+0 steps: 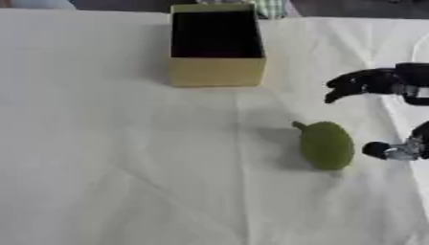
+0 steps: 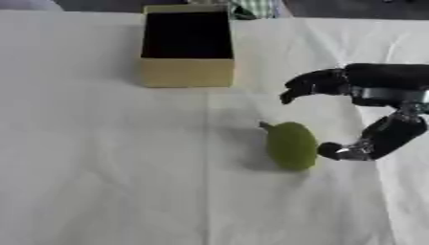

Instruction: Pick up objects on the table and place them in the box.

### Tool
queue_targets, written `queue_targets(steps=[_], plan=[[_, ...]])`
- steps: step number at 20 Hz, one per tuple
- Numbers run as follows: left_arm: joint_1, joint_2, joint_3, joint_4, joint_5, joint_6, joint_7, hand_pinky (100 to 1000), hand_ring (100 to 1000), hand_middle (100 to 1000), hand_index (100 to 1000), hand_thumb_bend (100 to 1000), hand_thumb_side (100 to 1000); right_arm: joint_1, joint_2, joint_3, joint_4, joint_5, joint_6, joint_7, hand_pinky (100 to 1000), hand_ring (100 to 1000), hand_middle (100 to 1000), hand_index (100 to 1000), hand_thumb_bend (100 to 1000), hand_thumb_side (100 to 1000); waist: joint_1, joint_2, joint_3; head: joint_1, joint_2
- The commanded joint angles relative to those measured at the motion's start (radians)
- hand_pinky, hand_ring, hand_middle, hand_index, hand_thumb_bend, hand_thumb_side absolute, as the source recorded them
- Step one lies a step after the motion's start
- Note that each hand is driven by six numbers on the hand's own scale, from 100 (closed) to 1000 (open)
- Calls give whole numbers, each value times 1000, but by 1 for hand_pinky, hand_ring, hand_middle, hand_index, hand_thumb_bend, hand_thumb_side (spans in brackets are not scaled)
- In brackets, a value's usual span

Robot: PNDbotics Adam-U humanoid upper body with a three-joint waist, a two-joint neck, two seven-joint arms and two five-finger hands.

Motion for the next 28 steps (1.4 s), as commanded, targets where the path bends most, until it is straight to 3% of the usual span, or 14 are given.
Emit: queue_targets(steps=[1,14,16,28], plan=[[-5,12,10,-19,7,0,-7,499,539,595,705,155,421,-13,-8,-10,23,28,-7,1,1000,1000,827,985,333,100,2,-21,1,2,-9],[-5,6,15,-16,15,0,-19,495,545,596,704,150,427,-26,44,17,107,101,-11,6,1000,1000,807,978,338,100,4,-12,12,-3,-7],[-5,5,16,-15,17,-2,-21,495,545,597,704,149,428,-24,53,21,127,105,-20,8,1000,1000,803,979,268,100,5,-11,13,-4,-6],[-7,0,17,-9,27,-7,-36,495,546,598,702,144,431,-11,92,35,220,169,-71,28,1000,1000,769,949,279,100,8,-6,20,-9,-14]])
